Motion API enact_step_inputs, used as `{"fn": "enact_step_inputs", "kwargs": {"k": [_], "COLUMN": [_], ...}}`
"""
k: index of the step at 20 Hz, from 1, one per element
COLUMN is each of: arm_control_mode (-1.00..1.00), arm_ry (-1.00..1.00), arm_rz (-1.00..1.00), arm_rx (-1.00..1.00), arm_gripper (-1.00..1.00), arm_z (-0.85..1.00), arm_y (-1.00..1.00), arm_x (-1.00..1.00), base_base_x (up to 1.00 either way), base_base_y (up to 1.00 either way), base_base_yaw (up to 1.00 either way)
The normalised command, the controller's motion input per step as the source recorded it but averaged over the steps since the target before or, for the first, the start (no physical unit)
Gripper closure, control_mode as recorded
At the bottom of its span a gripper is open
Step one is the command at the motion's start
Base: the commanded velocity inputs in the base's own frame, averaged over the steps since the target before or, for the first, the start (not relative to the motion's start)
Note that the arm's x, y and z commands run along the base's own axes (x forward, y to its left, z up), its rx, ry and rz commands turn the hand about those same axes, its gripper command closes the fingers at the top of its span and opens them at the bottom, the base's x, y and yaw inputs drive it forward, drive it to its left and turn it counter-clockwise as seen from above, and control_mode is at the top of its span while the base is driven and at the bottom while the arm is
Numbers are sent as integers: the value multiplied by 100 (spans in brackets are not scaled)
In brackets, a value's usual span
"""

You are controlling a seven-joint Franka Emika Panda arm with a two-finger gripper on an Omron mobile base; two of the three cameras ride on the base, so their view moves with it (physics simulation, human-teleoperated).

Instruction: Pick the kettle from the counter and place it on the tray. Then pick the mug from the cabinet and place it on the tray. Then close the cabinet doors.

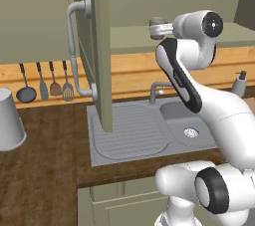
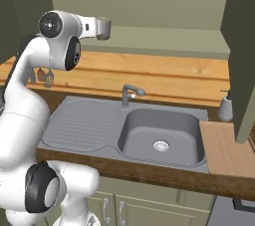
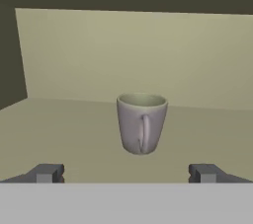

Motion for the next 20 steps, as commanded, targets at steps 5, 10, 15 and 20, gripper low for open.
{"fn": "enact_step_inputs", "kwargs": {"k": [5,10,15,20], "arm_control_mode": [-100,-100,-100,-100], "arm_ry": [0,0,0,1], "arm_rz": [3,8,7,3], "arm_rx": [3,9,8,2], "arm_gripper": [-100,-100,-100,-100], "arm_z": [-19,-11,-8,-1], "arm_y": [-5,-19,-23,-2], "arm_x": [42,47,44,38], "base_base_x": [0,0,0,0], "base_base_y": [0,0,0,0], "base_base_yaw": [0,0,0,0]}}
